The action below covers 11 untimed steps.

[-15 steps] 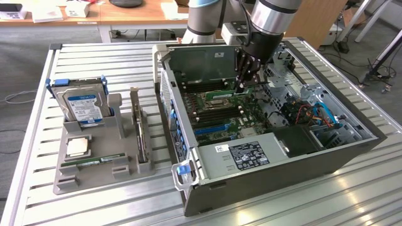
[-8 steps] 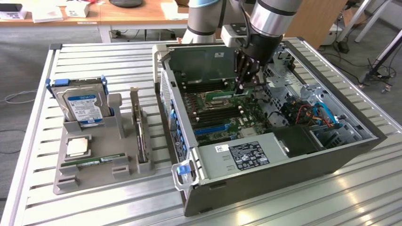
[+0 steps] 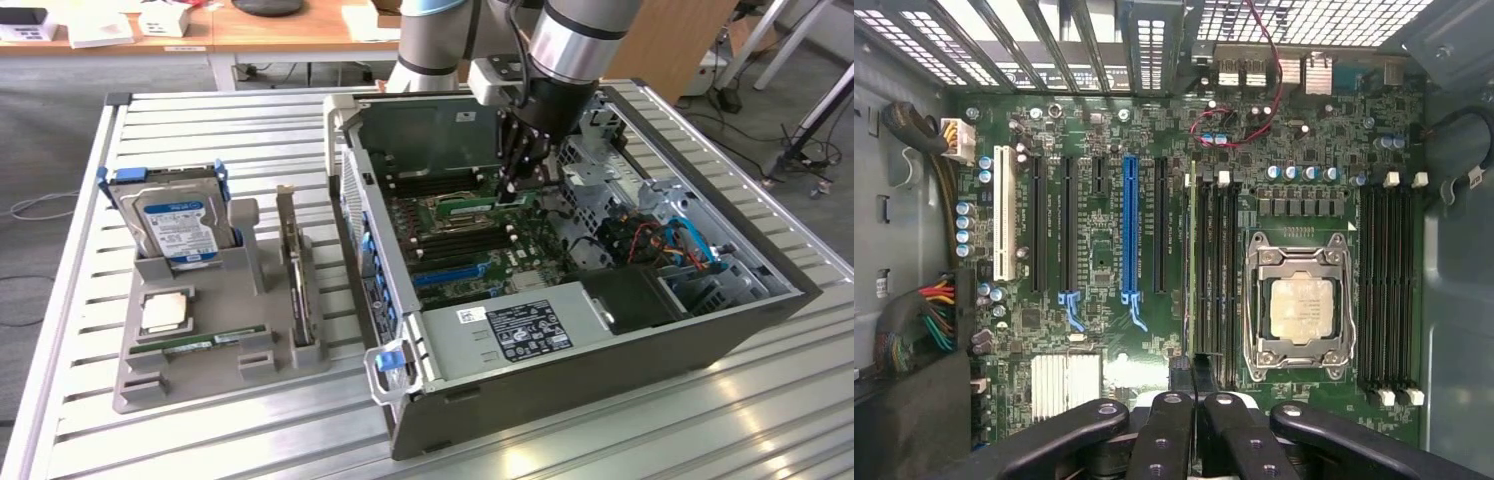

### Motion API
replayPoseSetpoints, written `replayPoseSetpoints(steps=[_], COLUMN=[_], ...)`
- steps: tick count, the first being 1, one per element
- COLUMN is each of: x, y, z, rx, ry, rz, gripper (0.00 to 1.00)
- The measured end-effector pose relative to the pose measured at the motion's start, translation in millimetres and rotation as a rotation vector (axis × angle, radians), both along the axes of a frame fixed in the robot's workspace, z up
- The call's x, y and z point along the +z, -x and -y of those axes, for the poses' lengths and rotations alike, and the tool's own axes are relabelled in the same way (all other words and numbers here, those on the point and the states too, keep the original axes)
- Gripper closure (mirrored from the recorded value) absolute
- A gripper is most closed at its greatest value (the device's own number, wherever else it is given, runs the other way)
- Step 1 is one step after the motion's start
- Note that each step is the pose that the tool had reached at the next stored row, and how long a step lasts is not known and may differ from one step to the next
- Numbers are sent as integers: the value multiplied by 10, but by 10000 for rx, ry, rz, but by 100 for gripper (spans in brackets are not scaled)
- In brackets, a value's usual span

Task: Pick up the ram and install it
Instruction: 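Insert the ram into the slot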

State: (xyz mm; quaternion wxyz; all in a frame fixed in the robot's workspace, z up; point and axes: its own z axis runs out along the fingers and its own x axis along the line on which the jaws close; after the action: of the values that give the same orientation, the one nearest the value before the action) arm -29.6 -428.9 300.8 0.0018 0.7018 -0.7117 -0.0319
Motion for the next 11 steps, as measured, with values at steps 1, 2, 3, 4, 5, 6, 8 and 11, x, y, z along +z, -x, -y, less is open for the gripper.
replayPoseSetpoints(steps=[1,2,3,4,5,6,8,11], x=[-1,-1,-3,-7,-12,-15,-28,-56], y=[0,0,0,0,0,0,0,0], z=[0,0,0,-1,-1,0,0,0], rx=[0,0,0,0,0,0,0,0], ry=[-1,-1,-2,-5,-5,-2,-2,-2], rz=[0,1,1,2,2,1,1,1], gripper=[88,88,88,88,88,88,88,88])
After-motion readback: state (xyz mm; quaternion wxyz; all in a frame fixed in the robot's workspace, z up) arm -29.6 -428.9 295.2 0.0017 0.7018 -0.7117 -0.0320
